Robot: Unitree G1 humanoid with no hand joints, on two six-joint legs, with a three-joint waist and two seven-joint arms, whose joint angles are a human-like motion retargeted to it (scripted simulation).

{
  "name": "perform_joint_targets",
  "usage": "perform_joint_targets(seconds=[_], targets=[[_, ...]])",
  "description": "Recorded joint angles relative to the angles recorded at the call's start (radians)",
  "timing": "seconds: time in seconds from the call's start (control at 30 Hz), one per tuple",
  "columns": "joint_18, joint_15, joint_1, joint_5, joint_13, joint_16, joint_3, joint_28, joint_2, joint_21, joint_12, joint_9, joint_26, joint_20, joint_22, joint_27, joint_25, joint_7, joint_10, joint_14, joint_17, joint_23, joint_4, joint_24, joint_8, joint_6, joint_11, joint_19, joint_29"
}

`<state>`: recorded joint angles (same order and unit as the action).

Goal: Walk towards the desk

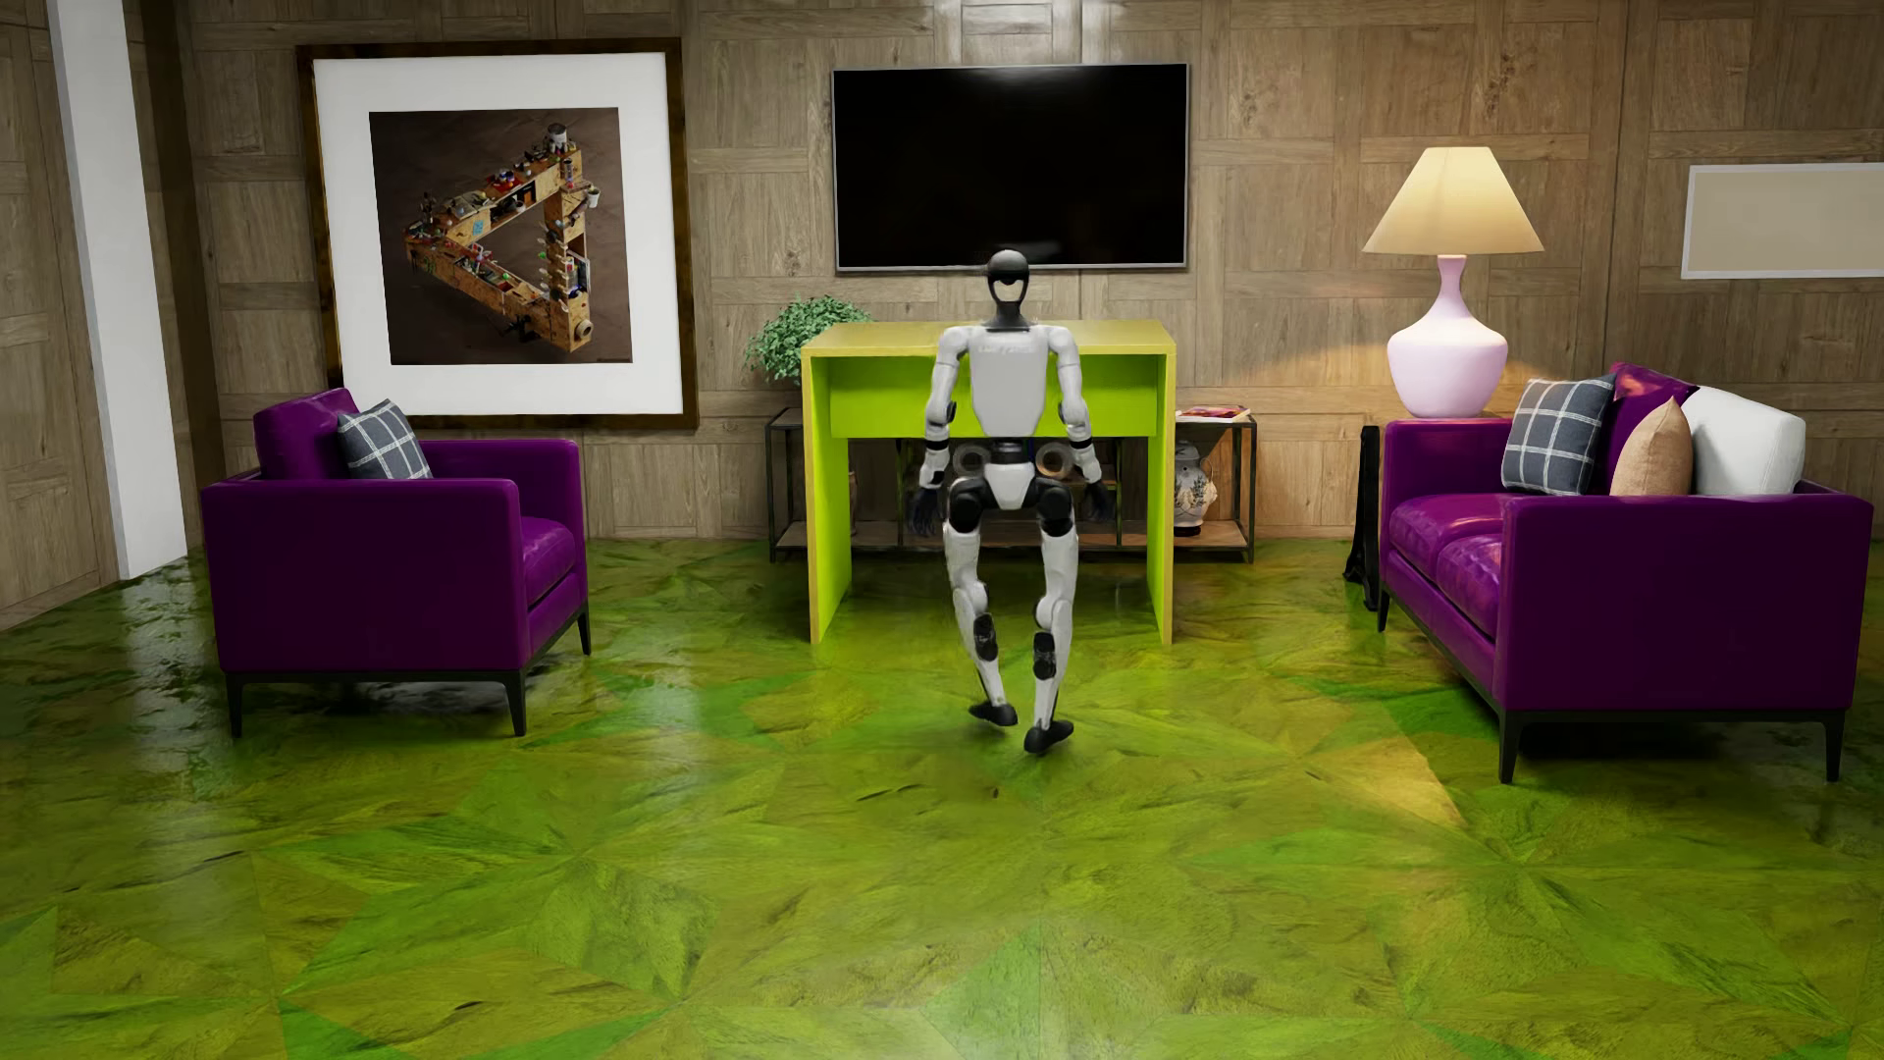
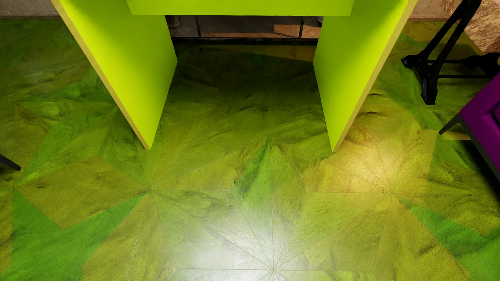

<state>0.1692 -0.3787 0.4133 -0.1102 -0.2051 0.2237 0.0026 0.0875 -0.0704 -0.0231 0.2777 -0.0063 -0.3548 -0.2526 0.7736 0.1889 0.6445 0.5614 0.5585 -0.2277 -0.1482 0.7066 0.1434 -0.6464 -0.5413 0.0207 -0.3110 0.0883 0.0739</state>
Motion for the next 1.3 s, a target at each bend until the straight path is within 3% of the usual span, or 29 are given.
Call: perform_joint_targets(seconds=[0.1, 0.17, 0.2, 0.23, 0.3, 0.33, 0.4, 0.47, 0.53, 0.6, 0.73, 0.87, 0.97, 1.07, 1.1, 1.2, 1.23, 1.3], targets=[[-0.011, -0.025, -0.085, -0.037, -0.026, -0.024, 0.007, -0.032, 0.009, -0.032, -0.013, -0.005, -0.004, 0.011, -0.016, -0.012, 0.003, -0.043, -0.118, -0.023, 0.012, -0.023, -0.065, -0.022, -0.007, -0.015, -0.096, 0.02, -0.016], [-0.024, 0.042, -0.11, -0.095, -0.046, -0.026, -0.002, -0.047, -0.064, -0.084, -0.038, 0.0, 0.0, 0.01, -0.034, -0.01, -0.019, -0.052, -0.124, -0.028, 0.055, -0.048, -0.071, -0.042, 0.023, -0.025, -0.306, 0.053, -0.002], [-0.03, 0.098, -0.117, -0.128, -0.054, -0.024, -0.012, -0.05, -0.128, -0.096, -0.051, 0.004, 0.008, 0.003, -0.055, -0.018, -0.017, -0.06, -0.12, -0.036, 0.063, -0.061, -0.074, -0.056, 0.067, -0.029, -0.447, 0.076, -0.007], [-0.037, 0.154, -0.125, -0.158, -0.059, -0.024, -0.023, -0.056, -0.2, -0.096, -0.071, 0.009, 0.019, -0.003, -0.076, -0.018, -0.006, -0.071, -0.117, -0.045, 0.068, -0.08, -0.08, -0.069, 0.12, -0.033, -0.592, 0.065, -0.013], [-0.054, 0.152, -0.144, -0.184, -0.074, -0.023, -0.042, -0.089, -0.318, -0.11, -0.101, 0.016, 0.042, 0.002, -0.124, -0.015, 0.005, -0.092, -0.112, -0.062, 0.072, -0.103, -0.088, -0.075, 0.236, -0.043, -0.774, 0.085, -0.016], [-0.066, 0.148, -0.155, -0.198, -0.089, -0.023, -0.046, -0.108, -0.355, -0.126, -0.119, 0.018, 0.05, 0.012, -0.138, -0.012, 0.003, -0.102, -0.113, -0.065, 0.074, -0.106, -0.087, -0.069, 0.275, -0.046, -0.793, 0.124, -0.018], [-0.091, 0.137, -0.179, -0.259, -0.105, -0.022, -0.051, -0.132, -0.378, -0.144, -0.142, 0.017, 0.059, 0.024, -0.173, -0.001, 0.008, -0.125, -0.127, -0.064, 0.083, -0.098, -0.084, -0.066, 0.291, -0.051, -0.699, 0.123, -0.031], [-0.115, 0.122, -0.191, -0.294, -0.119, -0.02, -0.06, -0.139, -0.37, -0.158, -0.157, 0.015, 0.073, 0.019, -0.217, -0.001, 0.009, -0.162, -0.129, -0.066, 0.085, -0.099, -0.084, -0.08, 0.313, -0.055, -0.512, 0.081, -0.053], [-0.139, 0.142, -0.201, -0.219, -0.133, -0.02, -0.068, -0.137, -0.337, -0.184, -0.165, 0.012, 0.084, 0.009, -0.246, 0.003, -0.004, -0.215, -0.13, -0.068, 0.098, -0.105, -0.078, -0.084, 0.488, -0.056, -0.297, 0.154, -0.056], [-0.168, 0.157, -0.212, -0.139, -0.137, -0.015, -0.064, -0.127, -0.273, -0.189, -0.163, 0.008, 0.077, 0.002, -0.252, 0.008, -0.003, -0.258, -0.132, -0.064, 0.112, -0.1, -0.056, -0.091, 0.643, -0.056, -0.161, 0.161, -0.051], [-0.234, 0.072, -0.207, -0.087, -0.106, -0.012, -0.043, -0.116, -0.212, -0.111, -0.119, 0.01, 0.044, 0.007, -0.228, 0.004, 0.05, -0.321, -0.096, -0.05, 0.101, -0.08, 0.022, -0.109, 0.525, -0.061, -0.156, 0.072, -0.071], [-0.282, 0.038, -0.169, 0.003, -0.075, 0.011, -0.036, -0.037, -0.181, -0.052, -0.084, 0.019, 0.024, -0.034, -0.176, -0.016, 0.06, -0.404, -0.056, -0.017, 0.096, -0.109, 0.119, -0.147, 0.443, -0.04, -0.157, 0.012, -0.046], [-0.286, 0.025, -0.129, 0.065, -0.055, 0.019, -0.034, -0.002, -0.166, -0.048, -0.073, 0.026, 0.018, -0.051, -0.154, -0.008, 0.021, -0.466, -0.043, 0.018, 0.104, -0.128, 0.176, -0.15, 0.38, -0.017, -0.142, -0.033, -0.026], [-0.249, 0.014, -0.098, 0.091, -0.05, 0.018, -0.04, 0.003, -0.164, -0.054, -0.074, 0.029, 0.015, -0.069, -0.147, -0.022, 0.014, -0.374, -0.037, 0.048, 0.09, -0.113, 0.235, -0.142, 0.316, 0.004, -0.135, -0.068, -0.016], [-0.234, 0.011, -0.085, 0.093, -0.045, 0.018, -0.041, 0.003, -0.165, -0.054, -0.079, 0.029, 0.016, -0.075, -0.146, -0.022, 0.014, -0.356, -0.017, 0.03, 0.087, -0.109, 0.236, -0.138, 0.299, 0.01, -0.134, -0.076, -0.016], [-0.29, 0.009, -0.052, 0.089, -0.035, 0.021, -0.043, -0.003, -0.163, -0.049, -0.097, 0.029, 0.02, -0.09, -0.151, -0.02, 0.016, -0.426, 0.087, -0.056, 0.075, -0.092, 0.132, -0.128, 0.256, 0.019, -0.136, -0.092, -0.021], [-0.272, 0.009, -0.058, 0.088, -0.024, 0.021, -0.047, -0.006, -0.161, -0.04, -0.106, 0.027, 0.021, -0.091, -0.151, -0.004, 0.018, -0.426, 0.106, -0.076, 0.076, -0.094, 0.101, -0.126, 0.243, 0.023, -0.133, -0.096, -0.025], [-0.207, 0.017, -0.105, 0.082, -0.011, 0.016, -0.053, -0.019, -0.153, -0.032, -0.116, 0.021, 0.027, -0.095, -0.157, 0.014, 0.015, -0.299, 0.051, -0.075, 0.07, -0.094, 0.111, -0.119, 0.228, 0.03, -0.108, -0.102, -0.026]])
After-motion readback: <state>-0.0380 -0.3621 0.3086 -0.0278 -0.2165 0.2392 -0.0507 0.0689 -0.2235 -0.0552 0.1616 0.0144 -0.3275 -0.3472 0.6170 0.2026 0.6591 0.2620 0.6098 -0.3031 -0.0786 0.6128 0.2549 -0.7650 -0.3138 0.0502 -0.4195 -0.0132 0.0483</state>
